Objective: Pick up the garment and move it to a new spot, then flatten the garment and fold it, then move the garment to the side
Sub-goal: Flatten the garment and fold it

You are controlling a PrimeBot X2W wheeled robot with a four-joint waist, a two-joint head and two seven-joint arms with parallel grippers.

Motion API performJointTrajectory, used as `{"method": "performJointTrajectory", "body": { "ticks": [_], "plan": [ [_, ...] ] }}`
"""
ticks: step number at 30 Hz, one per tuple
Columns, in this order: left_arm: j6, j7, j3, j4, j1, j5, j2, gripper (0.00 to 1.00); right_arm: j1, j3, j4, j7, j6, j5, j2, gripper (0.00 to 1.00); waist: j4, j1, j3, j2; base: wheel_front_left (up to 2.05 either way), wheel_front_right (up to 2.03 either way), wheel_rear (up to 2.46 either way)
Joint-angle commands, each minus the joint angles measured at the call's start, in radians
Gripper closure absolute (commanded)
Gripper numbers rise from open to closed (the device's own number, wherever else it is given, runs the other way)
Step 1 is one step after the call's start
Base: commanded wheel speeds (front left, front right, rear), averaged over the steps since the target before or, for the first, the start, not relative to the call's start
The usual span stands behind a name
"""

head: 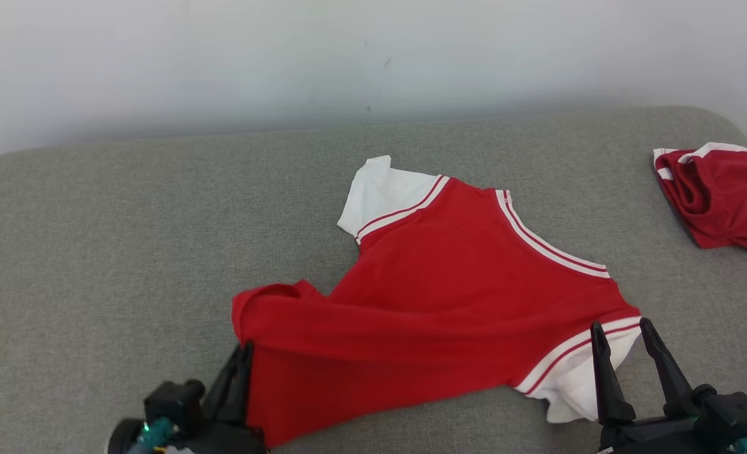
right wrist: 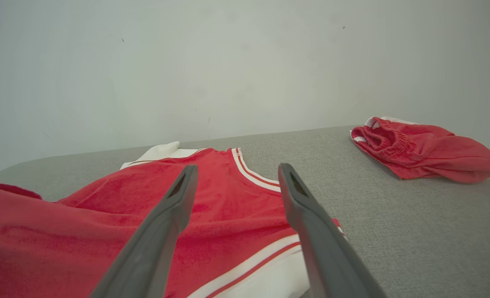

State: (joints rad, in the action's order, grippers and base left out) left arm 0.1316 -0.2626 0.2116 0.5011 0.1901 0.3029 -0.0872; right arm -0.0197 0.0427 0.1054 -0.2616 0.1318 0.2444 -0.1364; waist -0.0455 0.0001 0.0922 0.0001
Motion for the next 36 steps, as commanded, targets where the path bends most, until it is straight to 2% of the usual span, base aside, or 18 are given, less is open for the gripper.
{"method": "performJointTrajectory", "body": {
  "ticks": [1, 5, 12, 13, 14, 15, 25, 36],
  "plan": [
    [-0.002, -0.003, -0.012, -0.027, 0.025, -0.006, -0.015, 1.0, 0.009, -0.003, -0.001, -0.004, -0.003, -0.002, -0.001, 0.0, 0.0, -0.0001, 0.002, -0.0001, 0.0, 0.0, 0.0],
    [-0.002, -0.003, -0.022, -0.043, 0.063, -0.006, -0.05, 1.0, 0.021, -0.008, 0.01, -0.004, -0.003, -0.004, -0.001, 0.0, -0.01, -0.0001, 0.009, -0.0001, 0.0, 0.0, 0.0],
    [-0.002, -0.003, -0.037, 0.046, 0.121, 0.007, -0.099, 1.0, 0.052, -0.007, 0.042, -0.004, -0.003, -0.009, -0.002, 0.0, -0.034, -0.0001, 0.022, -0.0001, 0.0, 0.0, 0.0],
    [-0.002, -0.003, -0.047, 0.049, 0.125, 0.001, -0.102, 0.91, 0.053, -0.009, 0.045, -0.004, -0.003, -0.008, -0.002, 0.0, -0.033, -0.0001, 0.022, -0.0001, 0.0, 0.0, 0.0],
    [-0.003, -0.003, -0.054, 0.049, 0.123, -0.006, -0.101, 0.59, 0.054, -0.009, 0.048, -0.004, -0.003, -0.008, -0.002, 0.0, -0.032, -0.0001, 0.02, -0.0001, 0.0, 0.0, 0.0],
    [-0.003, -0.003, -0.063, 0.046, 0.118, -0.011, -0.095, 0.0, 0.052, -0.011, 0.05, -0.004, -0.003, -0.008, -0.002, 0.0, -0.029, -0.0001, 0.018, -0.0001, 0.0, 0.0, 0.0],
    [-0.003, -0.003, -0.135, -0.036, 0.027, -0.048, -0.052, 0.0, 0.018, -0.013, 0.049, -0.004, -0.003, -0.003, -0.01, 0.0, 0.007, -0.0001, -0.025, -0.0001, 0.0, 0.0, 0.0],
    [-0.007, -0.003, -0.258, -0.311, -0.16, -0.114, 0.009, 0.0, -0.03, -0.006, 0.034, -0.004, -0.003, 0.001, -0.022, 0.0, 0.037, -0.0001, -0.069, -0.0001, 0.0, 0.0, 0.0]
  ]
}}
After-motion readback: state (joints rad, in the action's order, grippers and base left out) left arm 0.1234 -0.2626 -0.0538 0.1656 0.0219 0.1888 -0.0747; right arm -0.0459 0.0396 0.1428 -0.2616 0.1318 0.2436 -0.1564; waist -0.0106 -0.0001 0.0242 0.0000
